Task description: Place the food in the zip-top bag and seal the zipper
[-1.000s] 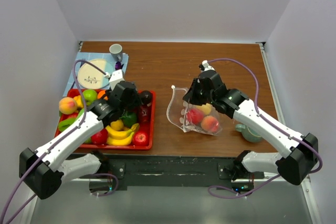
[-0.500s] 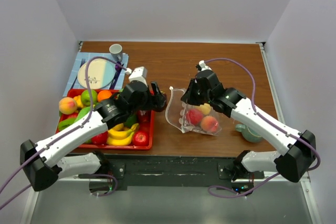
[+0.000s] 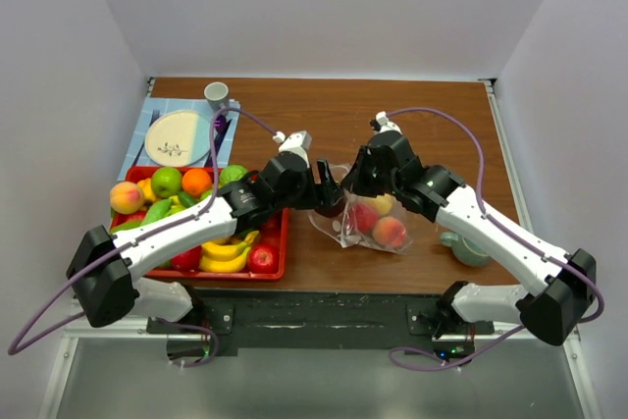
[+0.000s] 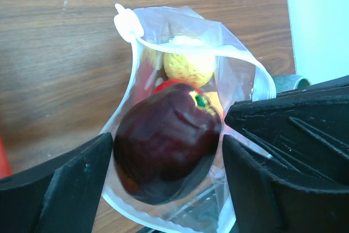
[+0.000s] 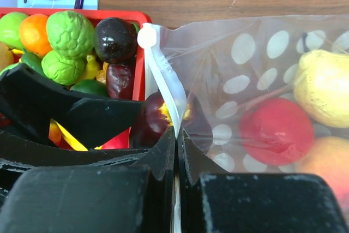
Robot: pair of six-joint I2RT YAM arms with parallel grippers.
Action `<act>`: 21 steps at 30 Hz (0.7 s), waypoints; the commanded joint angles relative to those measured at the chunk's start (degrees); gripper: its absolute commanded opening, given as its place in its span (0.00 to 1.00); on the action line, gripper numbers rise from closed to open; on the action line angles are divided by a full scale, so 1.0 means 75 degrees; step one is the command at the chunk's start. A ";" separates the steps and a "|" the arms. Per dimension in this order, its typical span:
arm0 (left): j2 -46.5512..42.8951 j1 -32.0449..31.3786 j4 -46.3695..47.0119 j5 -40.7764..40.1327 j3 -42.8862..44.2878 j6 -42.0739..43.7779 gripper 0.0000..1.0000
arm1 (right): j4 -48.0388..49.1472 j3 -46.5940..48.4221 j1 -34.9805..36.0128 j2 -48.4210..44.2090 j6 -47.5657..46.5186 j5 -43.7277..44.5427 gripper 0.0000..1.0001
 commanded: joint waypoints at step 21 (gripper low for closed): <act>-0.1422 0.0971 -0.2127 -0.3427 0.0309 0.0237 0.98 | -0.0059 0.0217 0.0037 -0.0444 -0.0079 0.0358 0.00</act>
